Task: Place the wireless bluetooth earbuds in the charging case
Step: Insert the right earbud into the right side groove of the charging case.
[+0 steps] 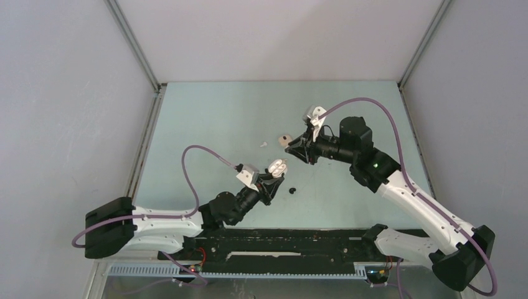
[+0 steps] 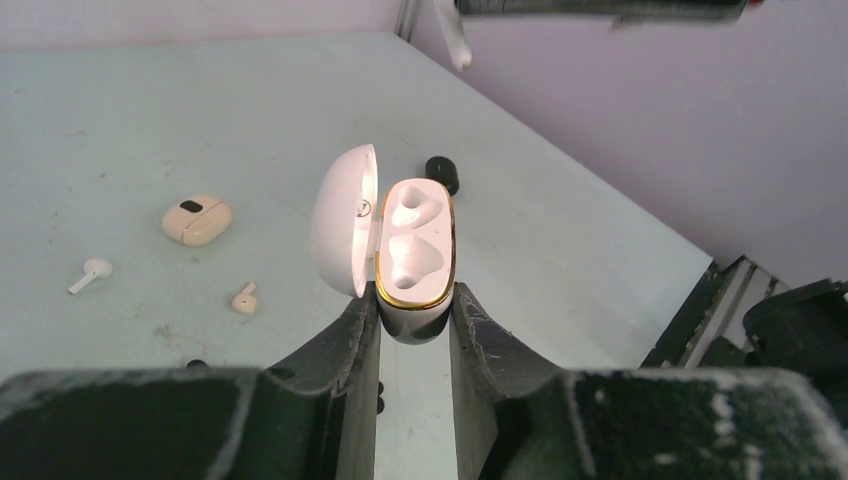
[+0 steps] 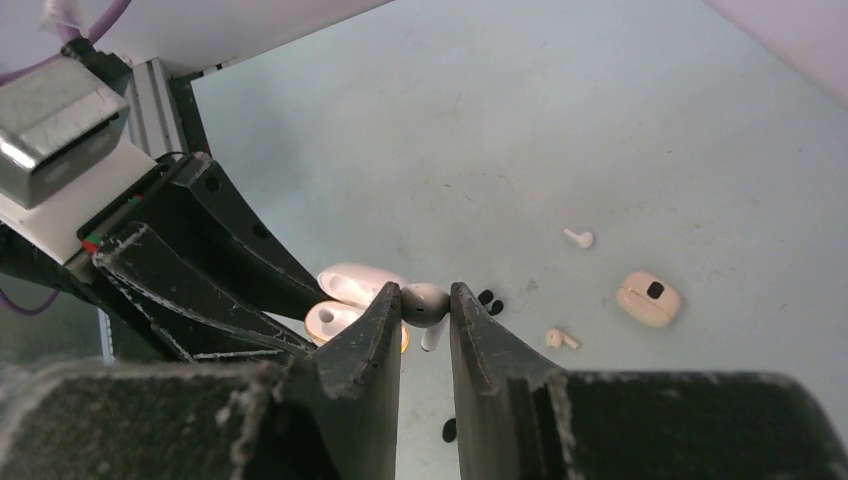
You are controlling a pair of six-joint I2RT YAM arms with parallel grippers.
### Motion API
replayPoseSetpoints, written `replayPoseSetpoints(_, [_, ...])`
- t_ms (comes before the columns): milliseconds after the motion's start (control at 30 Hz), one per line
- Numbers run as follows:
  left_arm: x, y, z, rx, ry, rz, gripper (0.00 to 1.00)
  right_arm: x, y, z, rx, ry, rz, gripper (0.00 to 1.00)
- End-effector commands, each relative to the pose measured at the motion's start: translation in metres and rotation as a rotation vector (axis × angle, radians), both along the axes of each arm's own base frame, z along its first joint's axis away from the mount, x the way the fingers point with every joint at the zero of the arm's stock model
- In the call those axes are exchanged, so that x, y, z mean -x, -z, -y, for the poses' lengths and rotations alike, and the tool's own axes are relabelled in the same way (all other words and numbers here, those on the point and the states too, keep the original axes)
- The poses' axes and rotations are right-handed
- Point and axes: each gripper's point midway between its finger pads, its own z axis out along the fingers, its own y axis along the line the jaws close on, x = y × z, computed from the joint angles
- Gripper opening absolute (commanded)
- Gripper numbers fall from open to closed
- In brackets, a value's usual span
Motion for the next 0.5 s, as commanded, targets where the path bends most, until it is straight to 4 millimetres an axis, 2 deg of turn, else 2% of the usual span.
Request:
replayPoseSetpoints(0, [-0.003, -0.045, 0.002, 0.185, -0.022, 0.014, 0.00, 0.005, -0.019, -0.003, -0.105, -0.001, 0.039, 0.00])
replayPoseSetpoints(467, [-0.006, -0.062, 0.012, 0.228, -0.019, 0.011, 0.00, 0.023, -0.023, -0.013, -0.139, -0.109, 0.082, 0.00])
